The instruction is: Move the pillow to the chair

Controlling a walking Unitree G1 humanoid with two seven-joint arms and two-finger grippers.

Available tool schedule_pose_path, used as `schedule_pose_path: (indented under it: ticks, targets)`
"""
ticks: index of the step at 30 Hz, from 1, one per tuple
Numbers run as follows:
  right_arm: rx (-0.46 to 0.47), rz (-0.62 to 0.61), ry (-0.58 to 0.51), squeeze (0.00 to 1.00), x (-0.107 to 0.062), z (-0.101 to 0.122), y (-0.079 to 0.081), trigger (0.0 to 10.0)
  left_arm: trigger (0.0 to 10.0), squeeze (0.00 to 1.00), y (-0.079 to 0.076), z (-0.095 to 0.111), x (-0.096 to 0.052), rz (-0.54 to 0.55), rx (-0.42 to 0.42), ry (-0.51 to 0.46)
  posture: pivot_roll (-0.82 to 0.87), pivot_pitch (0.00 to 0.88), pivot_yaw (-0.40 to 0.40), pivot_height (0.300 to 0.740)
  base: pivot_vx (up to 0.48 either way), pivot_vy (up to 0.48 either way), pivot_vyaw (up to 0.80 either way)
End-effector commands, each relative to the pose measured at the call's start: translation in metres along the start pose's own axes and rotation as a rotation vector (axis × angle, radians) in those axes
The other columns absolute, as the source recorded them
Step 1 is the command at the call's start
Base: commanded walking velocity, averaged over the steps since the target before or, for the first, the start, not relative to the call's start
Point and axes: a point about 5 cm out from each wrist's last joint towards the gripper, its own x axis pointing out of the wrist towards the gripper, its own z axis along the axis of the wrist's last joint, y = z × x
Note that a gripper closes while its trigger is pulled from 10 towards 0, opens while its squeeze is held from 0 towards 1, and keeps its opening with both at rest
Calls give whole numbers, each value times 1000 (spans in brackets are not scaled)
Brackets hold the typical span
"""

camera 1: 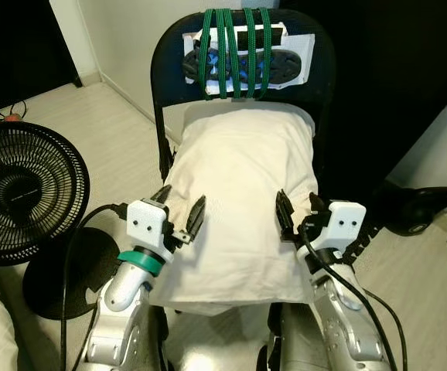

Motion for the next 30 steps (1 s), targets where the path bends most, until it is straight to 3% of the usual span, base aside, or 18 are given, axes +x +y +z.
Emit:
schedule_pose_path:
  ticks: [1,5,8,11,30]
  targets:
    - [-8,-23,60,0,-4,-12,-4,10000,10000,4,12,-13,-4,88,-8,58,23,0,39,589,0,0,0]
    - [3,-38,73,0,-5,-14,-6,10000,10000,0,16,-12,-3,114,14,60,21,0,39,594,0,0,0]
    - [-4,-63,110,0,-10,-23,-10,10000,10000,0,14,-10,-1,68,88,72,17,0,48,609,0,0,0]
    - [-12,-65,114,0,-10,-25,-10,10000,10000,0,13,-10,-1,57,98,74,17,0,48,614,0,0,0]
    - [-19,-98,154,0,-7,-31,-11,10000,10000,0,16,-13,3,122,91,87,8,0,49,689,0,0,0]
